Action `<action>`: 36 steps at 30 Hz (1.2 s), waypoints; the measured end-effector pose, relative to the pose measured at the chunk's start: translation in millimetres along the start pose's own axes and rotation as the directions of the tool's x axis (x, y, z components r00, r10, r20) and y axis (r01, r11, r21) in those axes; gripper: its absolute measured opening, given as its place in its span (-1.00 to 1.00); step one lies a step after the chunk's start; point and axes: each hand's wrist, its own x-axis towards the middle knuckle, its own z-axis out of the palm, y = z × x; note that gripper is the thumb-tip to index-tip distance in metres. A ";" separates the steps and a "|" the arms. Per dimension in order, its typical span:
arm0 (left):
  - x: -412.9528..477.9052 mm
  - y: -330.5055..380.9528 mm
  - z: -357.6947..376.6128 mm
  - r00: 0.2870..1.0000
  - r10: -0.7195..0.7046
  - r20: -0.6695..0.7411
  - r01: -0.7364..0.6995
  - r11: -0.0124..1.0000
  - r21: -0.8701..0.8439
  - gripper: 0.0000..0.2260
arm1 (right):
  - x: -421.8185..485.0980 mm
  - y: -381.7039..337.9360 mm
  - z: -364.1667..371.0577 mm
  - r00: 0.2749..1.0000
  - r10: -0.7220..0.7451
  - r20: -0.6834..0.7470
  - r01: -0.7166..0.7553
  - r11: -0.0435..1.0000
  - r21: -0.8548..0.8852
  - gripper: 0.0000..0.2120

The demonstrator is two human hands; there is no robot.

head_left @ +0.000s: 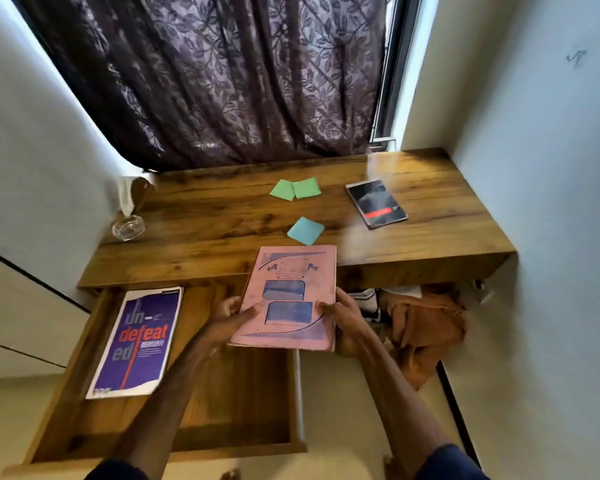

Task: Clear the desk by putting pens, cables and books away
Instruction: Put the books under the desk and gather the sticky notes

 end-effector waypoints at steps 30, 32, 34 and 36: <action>54.7 -130.3 -215.6 0.979 -0.201 -0.024 0.167 0.737 0.655 -0.69 | 76.7 125.7 253.6 0.893 0.285 -0.348 -0.440 0.713 -0.545 -0.38; 62.8 -130.5 -218.2 0.992 -0.104 -0.073 0.126 0.714 0.689 -0.79 | 83.7 131.5 250.5 0.919 0.239 -0.314 -0.389 0.672 -0.630 -0.46; 68.3 -133.9 -217.4 0.997 -0.045 -0.062 0.076 0.672 0.736 -0.78 | 81.5 141.0 245.4 0.933 0.204 -0.297 -0.359 0.603 -0.712 -0.53; 69.7 -139.0 -210.7 0.999 -0.046 0.013 0.019 0.630 0.777 -0.65 | 75.2 153.3 240.7 0.934 0.207 -0.290 -0.357 0.547 -0.757 -0.48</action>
